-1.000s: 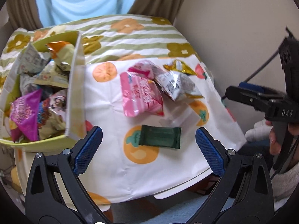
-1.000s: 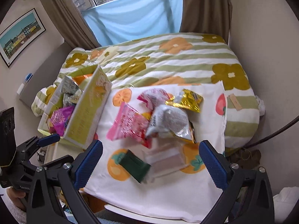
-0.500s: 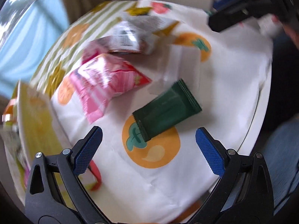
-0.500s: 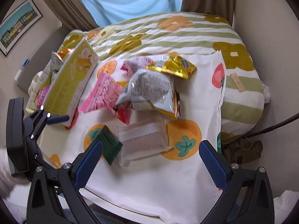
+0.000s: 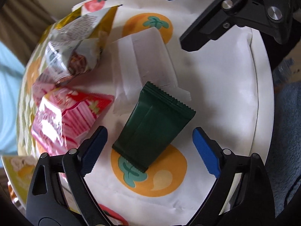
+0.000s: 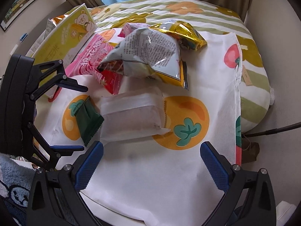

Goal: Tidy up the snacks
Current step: 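Grasp green wrapper with left tool while right grasps white pastry packet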

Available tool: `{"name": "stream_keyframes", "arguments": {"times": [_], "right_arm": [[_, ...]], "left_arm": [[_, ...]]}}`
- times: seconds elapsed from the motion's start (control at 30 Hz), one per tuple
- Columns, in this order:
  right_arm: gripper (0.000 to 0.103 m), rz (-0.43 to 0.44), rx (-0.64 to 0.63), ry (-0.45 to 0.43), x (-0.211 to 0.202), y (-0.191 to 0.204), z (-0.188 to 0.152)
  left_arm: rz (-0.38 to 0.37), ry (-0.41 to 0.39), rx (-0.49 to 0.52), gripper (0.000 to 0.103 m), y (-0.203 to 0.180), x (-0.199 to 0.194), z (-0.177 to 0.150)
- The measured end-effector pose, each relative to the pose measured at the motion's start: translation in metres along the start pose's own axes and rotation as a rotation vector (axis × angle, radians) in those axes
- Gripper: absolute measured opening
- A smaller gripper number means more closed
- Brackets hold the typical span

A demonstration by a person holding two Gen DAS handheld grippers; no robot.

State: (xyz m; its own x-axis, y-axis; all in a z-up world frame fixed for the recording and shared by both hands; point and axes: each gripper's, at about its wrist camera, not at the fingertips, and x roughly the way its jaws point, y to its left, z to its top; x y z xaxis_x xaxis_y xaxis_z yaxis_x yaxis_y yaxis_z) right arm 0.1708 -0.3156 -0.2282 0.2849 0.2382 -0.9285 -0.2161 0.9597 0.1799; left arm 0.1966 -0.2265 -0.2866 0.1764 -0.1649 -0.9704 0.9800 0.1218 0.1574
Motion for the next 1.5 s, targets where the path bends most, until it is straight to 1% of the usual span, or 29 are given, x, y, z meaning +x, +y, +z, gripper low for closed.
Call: {"name": "stream_keyframes", "arguments": {"times": [0.03,0.1,0.13,0.17,0.23,0.27,0.33,0.47,0.73,0.9,0.93,1.07,1.1,1.13,1.17,1.23,1.33,1.4,1.5], "right_arm": [[0.103,0.0,0.009,0.001,0.001,-0.001,0.0],[0.103,0.007,0.023,0.001,0.004,-0.003,0.0],[0.103,0.01,0.025,-0.001,0.006,-0.002,0.0],[0.103,0.013,0.024,-0.003,0.007,-0.001,0.001],[0.103,0.018,0.013,-0.006,0.01,0.003,0.001],[0.103,0.019,0.006,-0.007,0.012,0.006,0.001],[0.103,0.015,-0.012,-0.008,0.016,0.011,0.001],[0.103,0.011,-0.059,-0.009,0.022,0.022,0.0],[0.103,-0.015,-0.082,-0.036,0.033,0.033,0.008],[0.103,-0.022,-0.091,-0.035,0.045,0.037,0.018],[0.103,-0.031,-0.095,-0.035,0.047,0.039,0.019],[0.102,-0.047,-0.104,-0.025,0.057,0.042,0.024],[0.101,-0.045,-0.104,-0.025,0.059,0.043,0.026],[0.095,-0.056,-0.108,-0.027,0.061,0.044,0.027],[0.091,-0.077,-0.12,-0.028,0.062,0.046,0.028],[0.078,-0.077,-0.137,-0.031,0.061,0.049,0.028],[0.071,-0.079,-0.128,-0.024,0.057,0.048,0.03],[0.071,-0.09,-0.124,-0.026,0.049,0.046,0.026],[0.07,-0.095,-0.122,-0.034,0.037,0.044,0.024]], "left_arm": [[-0.013,0.008,0.013,0.083,0.001,0.003,0.001],[-0.043,0.02,0.028,0.08,0.002,0.007,0.003],[-0.065,0.017,0.027,0.075,0.005,0.007,0.004],[-0.088,0.018,0.023,0.072,0.007,0.007,0.005],[-0.147,0.02,-0.001,0.058,0.012,0.007,0.005],[-0.155,0.022,-0.013,0.058,0.015,0.008,0.006],[-0.152,0.015,-0.029,0.054,0.015,0.007,0.004],[-0.137,0.024,-0.062,0.052,0.016,0.004,-0.003],[-0.09,0.053,-0.226,0.05,0.038,-0.006,-0.033],[-0.065,0.056,-0.269,0.05,0.045,-0.01,-0.05],[-0.063,0.054,-0.277,0.05,0.046,-0.012,-0.061],[-0.05,0.052,-0.301,0.05,0.046,-0.011,-0.063],[-0.046,0.052,-0.305,0.05,0.044,-0.01,-0.062],[-0.041,0.051,-0.309,0.05,0.037,-0.012,-0.066],[-0.037,0.05,-0.314,0.05,0.038,-0.009,-0.062],[-0.035,0.051,-0.328,0.05,0.036,-0.012,-0.058],[-0.023,0.044,-0.34,0.05,0.03,-0.02,-0.048],[-0.008,0.03,-0.346,0.05,0.032,-0.023,-0.042],[0.013,0.007,-0.371,0.05,0.033,-0.039,-0.037]]}}
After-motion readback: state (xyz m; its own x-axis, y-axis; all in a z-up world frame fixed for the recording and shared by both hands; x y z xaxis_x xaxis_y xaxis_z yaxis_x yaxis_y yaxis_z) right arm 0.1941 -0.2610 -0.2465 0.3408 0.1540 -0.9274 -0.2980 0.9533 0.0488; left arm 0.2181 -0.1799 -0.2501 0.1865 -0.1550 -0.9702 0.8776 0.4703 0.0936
